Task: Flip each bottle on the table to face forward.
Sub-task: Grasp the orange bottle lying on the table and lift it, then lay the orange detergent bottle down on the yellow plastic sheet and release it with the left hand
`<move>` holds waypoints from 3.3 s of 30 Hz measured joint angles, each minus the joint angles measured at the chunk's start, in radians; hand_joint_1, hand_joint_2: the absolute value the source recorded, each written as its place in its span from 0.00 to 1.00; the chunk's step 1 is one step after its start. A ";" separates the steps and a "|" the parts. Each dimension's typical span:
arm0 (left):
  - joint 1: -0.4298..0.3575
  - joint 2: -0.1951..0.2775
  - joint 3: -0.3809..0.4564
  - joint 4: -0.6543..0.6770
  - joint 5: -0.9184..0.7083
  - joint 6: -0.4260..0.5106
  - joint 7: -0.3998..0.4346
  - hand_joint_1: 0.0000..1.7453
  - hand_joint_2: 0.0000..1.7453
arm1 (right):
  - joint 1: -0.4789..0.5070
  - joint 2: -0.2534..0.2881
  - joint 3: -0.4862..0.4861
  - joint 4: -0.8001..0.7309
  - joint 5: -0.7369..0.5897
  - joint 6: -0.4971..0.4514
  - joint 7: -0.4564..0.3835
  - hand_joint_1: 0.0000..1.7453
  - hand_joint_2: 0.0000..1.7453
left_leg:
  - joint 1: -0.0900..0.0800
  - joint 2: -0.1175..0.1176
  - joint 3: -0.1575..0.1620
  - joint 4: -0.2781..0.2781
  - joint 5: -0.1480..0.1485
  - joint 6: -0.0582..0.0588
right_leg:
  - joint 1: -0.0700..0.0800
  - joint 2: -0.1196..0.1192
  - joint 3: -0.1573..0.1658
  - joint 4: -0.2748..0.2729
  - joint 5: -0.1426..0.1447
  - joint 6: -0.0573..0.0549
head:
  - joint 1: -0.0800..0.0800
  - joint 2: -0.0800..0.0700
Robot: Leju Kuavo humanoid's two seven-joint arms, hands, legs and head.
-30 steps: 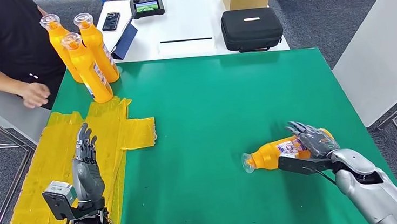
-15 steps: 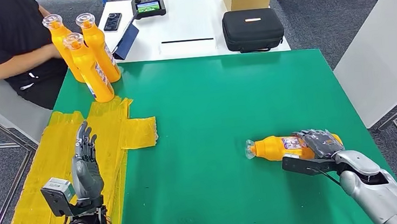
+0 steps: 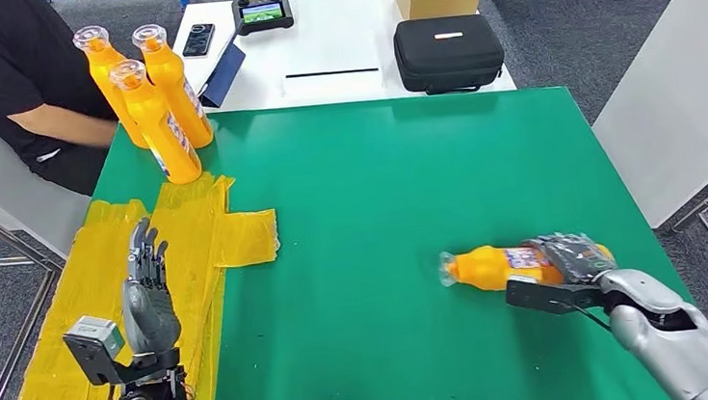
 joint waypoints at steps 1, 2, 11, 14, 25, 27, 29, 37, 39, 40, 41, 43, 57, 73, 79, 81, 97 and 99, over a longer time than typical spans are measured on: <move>0.004 0.003 0.013 0.000 0.007 -0.020 0.000 0.00 1.00 | -0.009 0.048 0.000 0.002 -0.025 -0.027 -0.010 1.00 1.00 | 0.001 0.003 0.001 0.000 -0.001 -0.001 | 0.001 0.003 0.000 0.000 0.000 0.000 | 0.000 0.000; 0.006 0.005 0.027 0.000 0.012 -0.044 0.000 0.00 1.00 | -0.019 0.105 0.000 0.002 -0.060 -0.058 -0.020 1.00 1.00 | 0.001 0.007 0.002 0.000 -0.001 -0.002 | 0.002 0.007 -0.001 0.000 0.001 -0.001 | 0.000 0.000; -0.009 0.007 0.116 0.019 0.002 -0.135 0.000 0.00 1.00 | -0.053 0.459 0.039 -0.084 -0.279 -0.169 -0.001 1.00 1.00 | 0.008 0.001 0.003 -0.003 0.005 -0.012 | 0.007 0.001 -0.004 0.001 -0.001 -0.009 | 0.000 0.000; -0.010 0.007 0.126 0.022 0.002 -0.139 0.000 0.00 1.00 | -0.053 0.485 0.041 -0.097 -0.294 -0.169 -0.011 1.00 1.00 | 0.008 0.001 0.003 -0.003 0.005 -0.012 | 0.007 0.001 -0.004 0.000 -0.001 -0.008 | 0.000 0.000; -0.017 -0.048 0.046 -0.042 0.004 -0.059 0.072 0.00 1.00 | -0.161 0.593 0.067 -0.128 -0.443 -0.095 -0.070 1.00 1.00 | 0.007 0.001 0.001 -0.002 0.006 -0.012 | 0.006 0.001 -0.005 0.000 0.000 -0.008 | 0.000 0.000; -0.011 -0.050 0.026 -0.054 0.010 -0.053 0.072 0.00 1.00 | -0.167 0.599 0.072 -0.135 -0.445 -0.092 -0.067 1.00 1.00 | 0.007 0.001 0.001 -0.002 0.006 -0.012 | 0.006 0.001 -0.005 0.000 0.000 -0.008 | 0.000 0.000; -0.008 -0.051 0.011 -0.060 0.013 -0.058 0.072 0.00 1.00 | -0.168 0.604 0.077 -0.140 -0.445 -0.094 -0.061 1.00 1.00 | 0.007 0.000 0.001 -0.002 0.005 -0.012 | 0.006 0.000 -0.006 0.000 0.000 -0.008 | 0.000 0.000; -0.017 -0.071 -0.049 -0.073 0.029 -0.101 0.114 0.00 1.00 | -0.171 0.677 0.115 -0.123 -0.414 -0.142 -0.016 1.00 1.00 | 0.007 0.000 0.001 -0.002 0.005 -0.012 | 0.007 0.001 -0.006 0.000 0.000 -0.008 | 0.000 0.000; -0.029 -0.084 -0.066 -0.074 0.036 -0.111 0.129 0.00 1.00 | -0.177 0.713 0.125 -0.106 -0.410 -0.155 -0.003 1.00 1.00 | 0.007 0.000 0.001 -0.002 0.005 -0.012 | 0.007 0.001 -0.006 0.000 0.000 -0.008 | 0.000 0.000; -0.035 -0.091 -0.076 -0.074 0.039 -0.114 0.135 0.00 1.00 | -0.181 0.732 0.130 -0.097 -0.407 -0.160 0.005 1.00 1.00 | 0.007 0.000 0.001 -0.002 0.005 -0.012 | 0.007 0.001 -0.006 0.000 0.000 -0.008 | 0.000 0.000; -0.040 -0.098 -0.086 -0.074 0.041 -0.116 0.139 0.00 1.00 | -0.185 0.750 0.135 -0.087 -0.402 -0.165 0.013 1.00 1.00 | 0.007 0.000 0.001 -0.002 0.006 -0.012 | 0.007 0.001 -0.006 0.000 0.000 -0.008 | 0.000 0.000; -0.050 -0.111 -0.108 -0.072 0.043 -0.119 0.145 0.00 1.00 | -0.190 0.783 0.145 -0.068 -0.390 -0.174 0.030 1.00 1.00 | 0.007 0.000 0.001 -0.002 0.006 -0.013 | 0.007 0.001 -0.007 0.000 0.000 -0.008 | 0.000 0.000; -0.072 -0.134 -0.159 -0.033 0.106 -0.088 0.174 0.00 1.00 | -0.231 0.871 0.351 0.164 -0.440 -0.315 0.092 1.00 1.00 | 0.007 0.001 0.000 -0.002 0.006 -0.013 | 0.007 0.001 -0.009 0.000 0.001 -0.009 | 0.000 0.000; 0.047 -0.133 -0.098 -0.059 0.117 -0.051 0.203 1.00 1.00 | -0.227 0.858 0.600 0.279 -0.450 -0.313 0.114 1.00 1.00 | 0.007 0.004 -0.001 -0.002 0.005 -0.014 | 0.007 0.004 -0.012 0.000 0.001 -0.010 | 0.000 0.000; 0.057 -0.133 -0.093 -0.060 0.117 -0.051 0.203 1.00 1.00 | -0.226 0.858 0.603 0.294 -0.426 -0.314 0.109 1.00 1.00 | 0.007 0.005 -0.001 -0.002 0.005 -0.014 | 0.007 0.005 -0.012 0.000 0.002 -0.011 | 0.000 0.000; 0.058 -0.133 -0.092 -0.060 0.117 -0.051 0.201 1.00 1.00 | -0.226 0.858 0.604 0.296 -0.418 -0.314 0.109 1.00 1.00 | 0.007 0.006 -0.001 -0.002 0.005 -0.014 | 0.007 0.005 -0.012 0.000 0.002 -0.011 | 0.000 0.000; 0.057 -0.137 -0.090 -0.084 0.009 -0.005 0.186 1.00 1.00 | -0.153 0.843 0.481 0.236 -0.241 -0.338 0.053 0.00 0.00 | 0.007 0.009 -0.001 -0.002 0.004 -0.014 | 0.007 0.009 -0.013 0.000 0.002 -0.011 | 0.000 0.000; 0.047 -0.139 -0.086 -0.099 -0.031 0.030 0.174 1.00 1.00 | -0.106 0.823 0.453 0.165 -0.204 -0.322 0.056 0.00 0.00 | 0.007 0.008 -0.002 -0.002 0.004 -0.014 | 0.007 0.008 -0.013 0.000 0.002 -0.011 | 0.000 0.000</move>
